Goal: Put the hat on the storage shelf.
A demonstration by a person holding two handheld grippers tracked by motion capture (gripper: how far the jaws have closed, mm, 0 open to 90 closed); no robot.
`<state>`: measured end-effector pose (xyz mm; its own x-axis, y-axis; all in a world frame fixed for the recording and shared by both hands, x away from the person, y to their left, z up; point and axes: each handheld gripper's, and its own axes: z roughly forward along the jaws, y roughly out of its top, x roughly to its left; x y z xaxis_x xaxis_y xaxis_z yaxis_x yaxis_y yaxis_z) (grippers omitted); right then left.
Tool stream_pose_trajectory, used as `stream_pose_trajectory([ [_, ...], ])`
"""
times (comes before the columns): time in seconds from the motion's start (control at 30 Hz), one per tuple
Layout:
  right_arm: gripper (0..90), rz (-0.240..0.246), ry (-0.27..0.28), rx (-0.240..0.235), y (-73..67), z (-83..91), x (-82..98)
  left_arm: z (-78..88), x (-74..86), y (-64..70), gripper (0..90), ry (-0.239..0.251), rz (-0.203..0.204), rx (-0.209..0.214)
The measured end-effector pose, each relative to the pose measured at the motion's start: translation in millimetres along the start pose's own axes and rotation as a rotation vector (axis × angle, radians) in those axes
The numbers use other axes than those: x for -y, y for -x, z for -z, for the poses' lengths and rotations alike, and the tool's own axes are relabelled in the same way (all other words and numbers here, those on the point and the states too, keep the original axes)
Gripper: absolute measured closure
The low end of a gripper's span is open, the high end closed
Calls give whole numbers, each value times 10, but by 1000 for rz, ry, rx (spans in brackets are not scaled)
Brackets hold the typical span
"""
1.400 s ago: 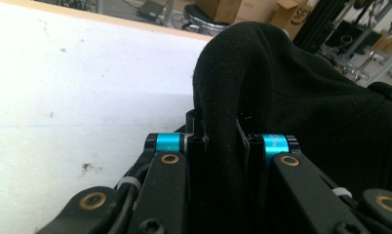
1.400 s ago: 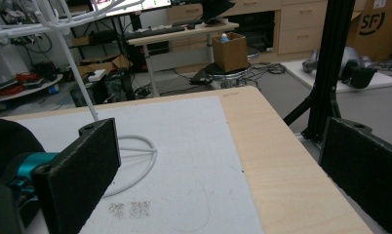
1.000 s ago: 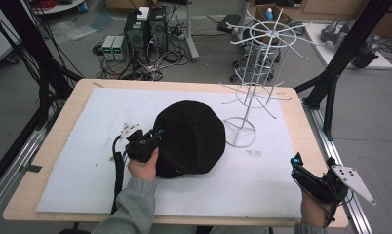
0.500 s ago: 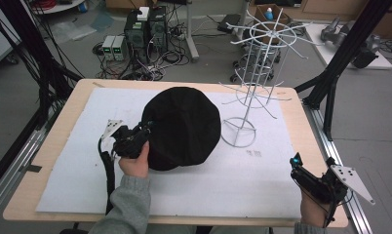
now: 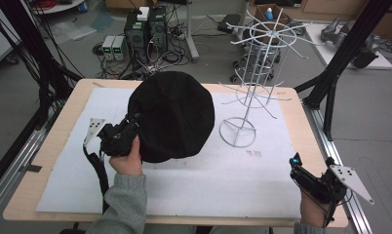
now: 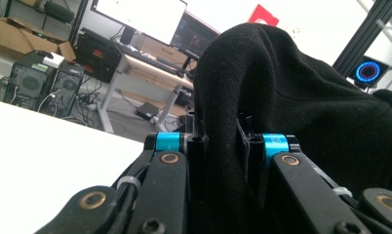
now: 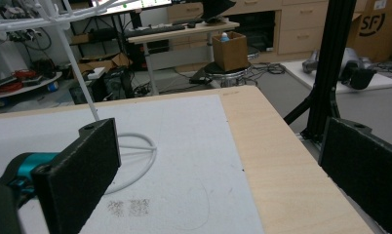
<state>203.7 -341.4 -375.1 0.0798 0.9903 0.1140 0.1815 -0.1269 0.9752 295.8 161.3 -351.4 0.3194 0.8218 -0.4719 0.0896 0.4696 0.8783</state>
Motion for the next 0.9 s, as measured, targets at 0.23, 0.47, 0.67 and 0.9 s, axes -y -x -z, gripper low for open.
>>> stream_pose_trajectory([
  [0.23, 7, -8, -5, 1, -1, -3, 5, 30, -85, -9, 786, 45, 37, 15],
  [0.47, 7, -5, -3, -1, -9, -8, 7, 25, -107, 43, 786, 54, 36, 34],
  [0.67, 7, 0, -3, -4, -9, -10, 5, 29, -131, 98, 786, 82, 59, 51],
  [0.9, 7, -1, 0, -6, -9, -15, 6, 52, -176, 141, 786, 113, 67, 57],
])
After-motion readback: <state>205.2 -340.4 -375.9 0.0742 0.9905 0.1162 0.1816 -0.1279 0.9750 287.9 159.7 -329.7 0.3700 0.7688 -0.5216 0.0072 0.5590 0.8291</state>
